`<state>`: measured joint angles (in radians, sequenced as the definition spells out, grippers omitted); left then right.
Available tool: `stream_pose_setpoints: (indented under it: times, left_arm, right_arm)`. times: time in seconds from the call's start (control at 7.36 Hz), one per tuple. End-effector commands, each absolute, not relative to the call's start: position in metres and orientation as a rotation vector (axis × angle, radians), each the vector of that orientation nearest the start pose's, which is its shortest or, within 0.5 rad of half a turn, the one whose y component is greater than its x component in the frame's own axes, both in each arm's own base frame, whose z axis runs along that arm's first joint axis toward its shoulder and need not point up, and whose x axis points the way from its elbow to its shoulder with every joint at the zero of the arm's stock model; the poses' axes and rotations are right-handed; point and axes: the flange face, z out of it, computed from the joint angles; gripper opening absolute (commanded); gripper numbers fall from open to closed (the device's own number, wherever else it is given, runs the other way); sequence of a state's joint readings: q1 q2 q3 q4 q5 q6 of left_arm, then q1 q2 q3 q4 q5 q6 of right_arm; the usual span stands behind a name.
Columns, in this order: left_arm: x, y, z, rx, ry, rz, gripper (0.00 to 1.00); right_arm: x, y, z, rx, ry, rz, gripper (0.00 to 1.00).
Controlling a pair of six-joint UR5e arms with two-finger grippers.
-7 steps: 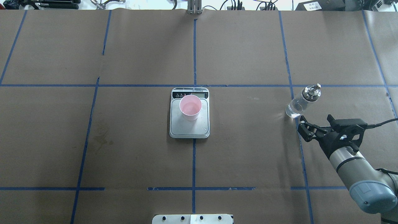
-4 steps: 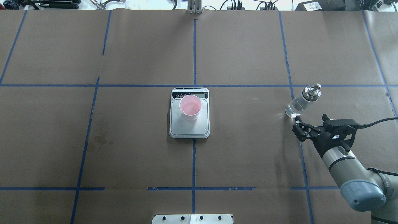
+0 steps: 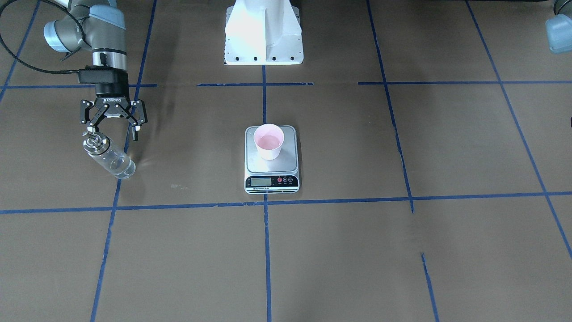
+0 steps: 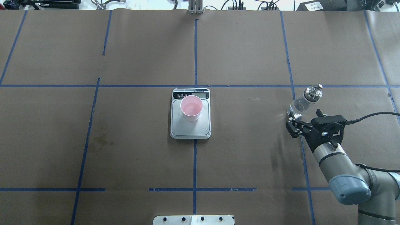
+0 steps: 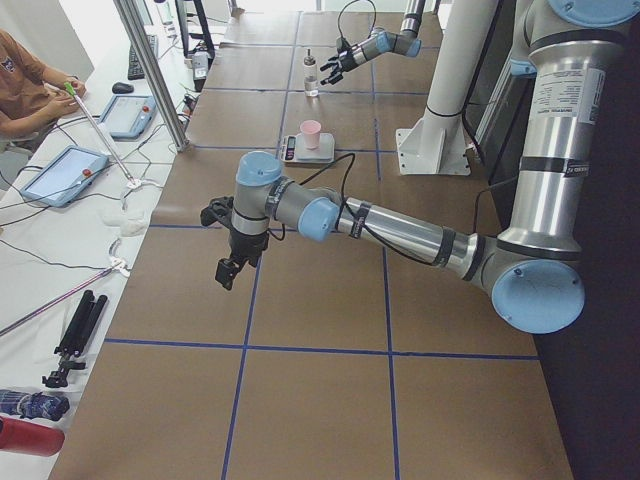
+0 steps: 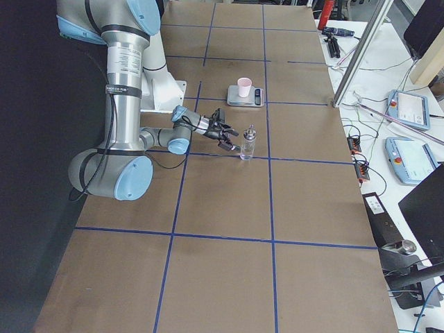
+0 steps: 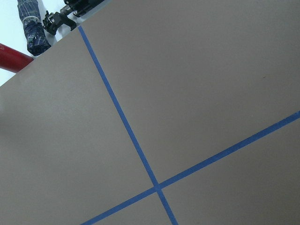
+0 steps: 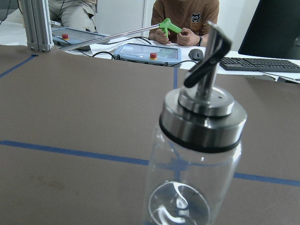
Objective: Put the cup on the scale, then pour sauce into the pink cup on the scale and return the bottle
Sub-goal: 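Lift the dispenser with the right gripper off the table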
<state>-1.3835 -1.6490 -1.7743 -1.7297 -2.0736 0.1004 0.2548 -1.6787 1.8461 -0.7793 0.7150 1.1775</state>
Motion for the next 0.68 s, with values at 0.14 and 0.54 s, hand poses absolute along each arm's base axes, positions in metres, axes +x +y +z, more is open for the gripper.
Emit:
stream_pose_setpoints:
  times: [0.14,0.54]
  left_arm:
    - [0.018,-0.550,0.508,0.416,0.520,0.383,1.00]
    - [0.019,-0.551,0.508,0.415,0.521,0.377,1.00]
  right_arm:
    - [-0.374,-0.339,0.476,1.046,-0.554,0.294,1.00]
    - [-0.400,-0.361,0.470,1.046,-0.562,0.317,1.00]
